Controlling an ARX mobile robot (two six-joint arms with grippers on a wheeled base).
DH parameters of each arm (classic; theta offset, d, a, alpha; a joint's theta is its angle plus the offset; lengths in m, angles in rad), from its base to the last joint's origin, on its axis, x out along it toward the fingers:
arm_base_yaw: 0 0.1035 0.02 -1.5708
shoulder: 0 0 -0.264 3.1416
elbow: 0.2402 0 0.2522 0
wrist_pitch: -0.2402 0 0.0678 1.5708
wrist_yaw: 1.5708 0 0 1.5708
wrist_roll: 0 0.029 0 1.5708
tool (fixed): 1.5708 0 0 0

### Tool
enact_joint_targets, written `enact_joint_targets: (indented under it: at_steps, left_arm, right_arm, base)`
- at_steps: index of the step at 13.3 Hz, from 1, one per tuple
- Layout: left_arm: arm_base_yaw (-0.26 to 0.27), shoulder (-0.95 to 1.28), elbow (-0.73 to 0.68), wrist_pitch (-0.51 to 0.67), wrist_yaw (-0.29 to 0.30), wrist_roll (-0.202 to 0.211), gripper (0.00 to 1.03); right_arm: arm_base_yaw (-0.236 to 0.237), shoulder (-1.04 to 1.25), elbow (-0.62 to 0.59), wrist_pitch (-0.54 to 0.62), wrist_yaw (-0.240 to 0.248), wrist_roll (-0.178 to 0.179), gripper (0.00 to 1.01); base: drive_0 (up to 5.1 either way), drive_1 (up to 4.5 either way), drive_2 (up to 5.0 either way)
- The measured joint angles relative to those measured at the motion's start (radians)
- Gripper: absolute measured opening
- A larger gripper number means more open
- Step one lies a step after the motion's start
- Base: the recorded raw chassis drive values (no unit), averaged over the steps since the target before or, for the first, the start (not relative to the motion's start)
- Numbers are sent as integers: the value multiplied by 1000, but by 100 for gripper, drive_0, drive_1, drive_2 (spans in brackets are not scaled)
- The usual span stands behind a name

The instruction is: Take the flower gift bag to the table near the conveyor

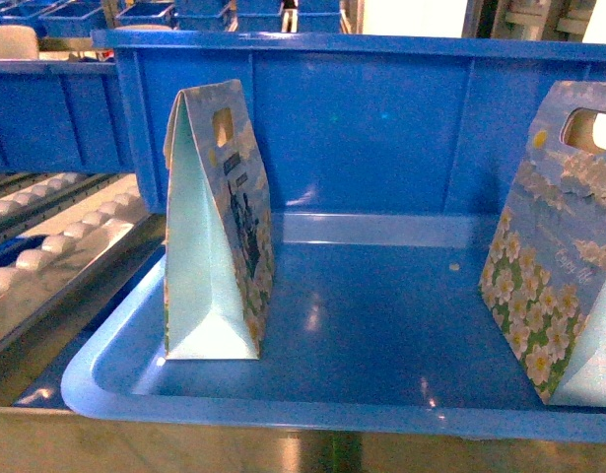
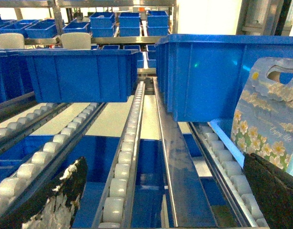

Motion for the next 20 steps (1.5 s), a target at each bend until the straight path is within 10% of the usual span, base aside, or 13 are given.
enact_joint_targets:
  at_steps: [9, 13, 20]
  left_arm:
    - [14, 15, 0, 31, 31, 0, 98]
    - [43, 318, 23, 324, 113, -36, 98]
    - [-152, 746, 310, 556, 79, -101, 98]
  right_arm:
    - [7, 4, 0, 26, 9, -1, 98]
    - [84, 338, 38, 345, 31, -1, 98]
    - [285, 696, 246, 549, 109, -1, 98]
  base:
    - [0, 0, 0]
    - [0, 0, 0]
    - [0, 0, 0]
